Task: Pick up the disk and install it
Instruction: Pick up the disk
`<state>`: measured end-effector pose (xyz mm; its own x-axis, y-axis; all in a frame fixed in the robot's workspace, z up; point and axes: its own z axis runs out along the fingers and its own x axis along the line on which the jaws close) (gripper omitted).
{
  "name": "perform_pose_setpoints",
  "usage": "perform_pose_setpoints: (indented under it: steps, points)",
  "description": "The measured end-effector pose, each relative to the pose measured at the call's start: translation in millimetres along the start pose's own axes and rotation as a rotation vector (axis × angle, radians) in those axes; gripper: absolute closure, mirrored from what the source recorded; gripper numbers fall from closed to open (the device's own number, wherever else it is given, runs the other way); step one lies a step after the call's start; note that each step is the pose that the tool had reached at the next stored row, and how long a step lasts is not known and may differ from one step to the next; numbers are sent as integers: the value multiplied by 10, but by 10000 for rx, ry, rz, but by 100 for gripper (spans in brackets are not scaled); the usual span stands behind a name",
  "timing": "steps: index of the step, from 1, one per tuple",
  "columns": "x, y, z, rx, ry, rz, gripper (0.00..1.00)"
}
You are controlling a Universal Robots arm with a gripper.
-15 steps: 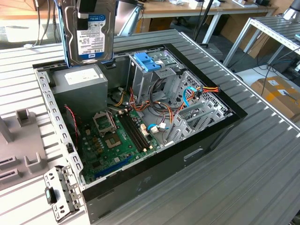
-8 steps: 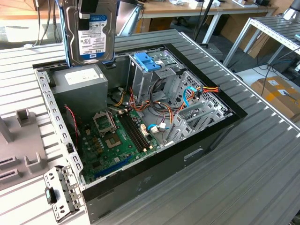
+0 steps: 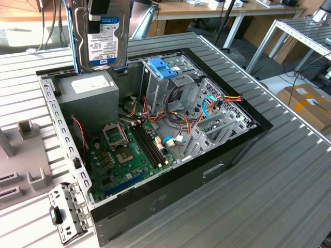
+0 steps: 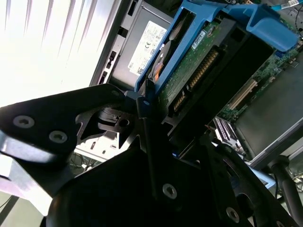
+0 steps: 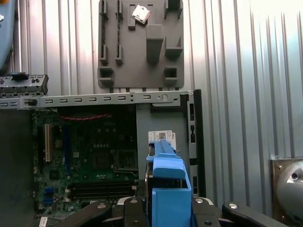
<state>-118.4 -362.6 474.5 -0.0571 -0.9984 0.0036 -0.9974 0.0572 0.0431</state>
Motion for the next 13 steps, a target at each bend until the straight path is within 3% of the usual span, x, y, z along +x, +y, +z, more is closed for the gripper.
perform_pose_setpoints:
  steps: [13]
  points:
    - [14,-67,0,1,0,0,64]
